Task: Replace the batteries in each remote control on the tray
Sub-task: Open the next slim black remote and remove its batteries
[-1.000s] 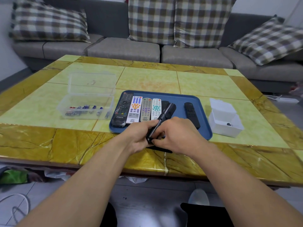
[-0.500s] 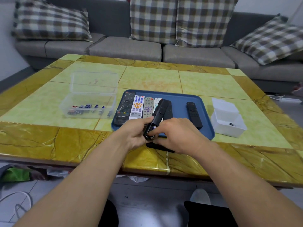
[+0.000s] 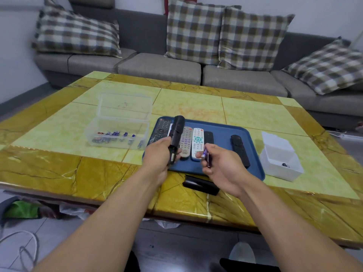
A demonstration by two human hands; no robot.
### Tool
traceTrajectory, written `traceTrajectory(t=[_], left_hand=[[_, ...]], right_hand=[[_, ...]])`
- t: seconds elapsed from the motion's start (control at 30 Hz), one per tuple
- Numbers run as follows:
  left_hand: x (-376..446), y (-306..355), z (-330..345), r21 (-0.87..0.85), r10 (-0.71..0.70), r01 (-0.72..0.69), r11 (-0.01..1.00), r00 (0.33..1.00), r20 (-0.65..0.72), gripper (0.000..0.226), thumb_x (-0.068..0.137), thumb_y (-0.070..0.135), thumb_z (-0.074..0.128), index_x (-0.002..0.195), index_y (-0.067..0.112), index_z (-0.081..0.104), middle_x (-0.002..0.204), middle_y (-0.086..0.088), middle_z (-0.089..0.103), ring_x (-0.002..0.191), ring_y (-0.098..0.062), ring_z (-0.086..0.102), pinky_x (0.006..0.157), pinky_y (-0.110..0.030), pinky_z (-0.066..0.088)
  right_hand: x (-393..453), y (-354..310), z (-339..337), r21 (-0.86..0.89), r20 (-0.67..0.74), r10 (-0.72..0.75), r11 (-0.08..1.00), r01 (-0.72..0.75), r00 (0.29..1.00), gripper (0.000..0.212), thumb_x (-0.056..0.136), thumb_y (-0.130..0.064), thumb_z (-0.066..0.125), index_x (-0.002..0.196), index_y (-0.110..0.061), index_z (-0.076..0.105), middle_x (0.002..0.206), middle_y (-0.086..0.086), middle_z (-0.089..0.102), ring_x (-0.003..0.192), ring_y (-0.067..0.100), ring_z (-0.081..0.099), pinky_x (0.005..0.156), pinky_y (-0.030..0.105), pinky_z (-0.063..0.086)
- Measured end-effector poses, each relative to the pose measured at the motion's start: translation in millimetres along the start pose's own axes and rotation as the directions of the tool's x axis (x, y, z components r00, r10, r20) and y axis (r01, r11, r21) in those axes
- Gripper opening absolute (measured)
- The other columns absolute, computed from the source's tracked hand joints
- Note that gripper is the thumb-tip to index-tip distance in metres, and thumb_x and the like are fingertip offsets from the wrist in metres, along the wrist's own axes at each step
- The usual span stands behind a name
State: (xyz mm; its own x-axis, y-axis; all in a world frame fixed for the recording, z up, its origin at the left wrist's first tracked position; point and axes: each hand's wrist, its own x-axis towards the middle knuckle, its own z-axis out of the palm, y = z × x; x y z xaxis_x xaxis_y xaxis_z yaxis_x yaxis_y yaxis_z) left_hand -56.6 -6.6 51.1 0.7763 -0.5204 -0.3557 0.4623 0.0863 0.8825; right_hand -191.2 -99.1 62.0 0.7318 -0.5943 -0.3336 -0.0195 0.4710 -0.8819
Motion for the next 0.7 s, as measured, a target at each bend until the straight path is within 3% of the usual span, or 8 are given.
traceTrajectory(t=[0.07,0.13,0.23,0.33,0.43,0.5,0.57,0.7], left_hand=[[0.1,11.3,-9.0,-0.076,0.051,-0.057,0.995,0.996,-0.077,0.022,0.102,0.015,0.048,0.09,0.01,0.067,0.082,-0.015,0.071,0.067,-0.02,0.066,0.057,-0.031,0.051],[1.0,23.5,-21.0,-0.148,0.083,-0.106,0.983,0.985,-0.154,0.025,0.103,0.018,0.048,0.086,0.012,0.065,0.078,-0.015,0.069,0.059,-0.019,0.061,0.053,-0.03,0.048],[5.7,37.7,-42.2,-0.308,0.078,-0.18,0.934,0.946,-0.315,0.023,0.104,0.018,0.049,0.086,0.015,0.063,0.076,-0.007,0.068,0.066,-0.018,0.065,0.054,-0.026,0.053],[10.3,46.3,-58.3,-0.352,0.088,-0.256,0.9,0.9,-0.427,0.022,0.104,0.018,0.05,0.085,0.018,0.061,0.079,-0.004,0.066,0.074,-0.017,0.066,0.06,-0.026,0.053],[16.4,55.4,-73.2,-0.38,0.093,-0.309,0.872,0.866,-0.491,0.021,0.104,0.018,0.048,0.09,0.017,0.063,0.081,-0.005,0.066,0.069,-0.016,0.064,0.058,-0.024,0.052],[21.1,59.6,-82.1,-0.4,0.078,-0.327,0.856,0.847,-0.526,0.021,0.104,0.018,0.047,0.092,0.017,0.064,0.085,-0.008,0.067,0.066,-0.015,0.065,0.057,-0.023,0.051],[25.6,63.4,-89.7,-0.42,0.058,-0.34,0.841,0.83,-0.555,0.021,0.104,0.018,0.047,0.092,0.017,0.065,0.089,-0.011,0.068,0.067,-0.016,0.065,0.059,-0.025,0.052],[28.4,69.9,-95.2,-0.448,0.03,-0.363,0.817,0.803,-0.596,0.019,0.104,0.017,0.046,0.098,0.019,0.064,0.091,-0.006,0.068,0.065,-0.015,0.067,0.06,-0.023,0.054]], right_hand=[[6.4,-2.0,8.6,0.028,-0.006,0.104,0.994,-0.104,0.995,0.018,0.104,-0.011,0.044,0.115,-0.004,0.056,0.077,0.009,0.06,0.059,0.014,0.044,0.049,0.023,0.029],[14.4,-5.0,24.8,-0.065,-0.001,0.142,0.988,-0.141,0.99,0.02,0.103,-0.008,0.046,0.117,-0.003,0.058,0.076,0.009,0.06,0.059,0.014,0.047,0.049,0.022,0.03],[28.5,-12.8,58.4,-0.35,0.064,0.108,0.934,-0.079,0.992,0.023,0.102,-0.001,0.046,0.122,-0.004,0.057,0.075,0.009,0.058,0.059,0.016,0.055,0.051,0.022,0.037],[47.1,-22.8,98.7,-0.621,0.161,0.107,0.784,0.016,0.981,0.023,0.101,0.0,0.048,0.123,-0.007,0.054,0.084,0.011,0.063,0.065,0.018,0.06,0.056,0.024,0.046],[83.1,-32.9,142.0,-0.851,0.234,-0.049,0.474,0.228,0.971,0.021,0.096,-0.001,0.058,0.115,-0.01,0.058,0.095,0.011,0.068,0.07,0.019,0.065,0.058,0.027,0.05],[107.0,-36.9,167.1,-0.916,0.375,-0.135,0.099,0.389,0.917,0.016,0.094,-0.004,0.06,0.106,-0.014,0.064,0.098,0.003,0.063,0.081,0.019,0.063,0.064,0.028,0.049],[126.6,-34.3,187.7,-0.861,0.49,-0.082,-0.199,0.467,0.868,0.02,0.09,-0.001,0.058,0.095,-0.019,0.067,0.093,-0.001,0.06,0.088,0.021,0.063,0.072,0.029,0.051],[148.7,-20.8,208.7,-0.725,0.489,0.146,-0.481,0.493,0.86,0.032,0.08,0.01,0.052,0.085,-0.016,0.071,0.076,-0.003,0.063,0.075,0.022,0.063,0.069,0.031,0.054]])
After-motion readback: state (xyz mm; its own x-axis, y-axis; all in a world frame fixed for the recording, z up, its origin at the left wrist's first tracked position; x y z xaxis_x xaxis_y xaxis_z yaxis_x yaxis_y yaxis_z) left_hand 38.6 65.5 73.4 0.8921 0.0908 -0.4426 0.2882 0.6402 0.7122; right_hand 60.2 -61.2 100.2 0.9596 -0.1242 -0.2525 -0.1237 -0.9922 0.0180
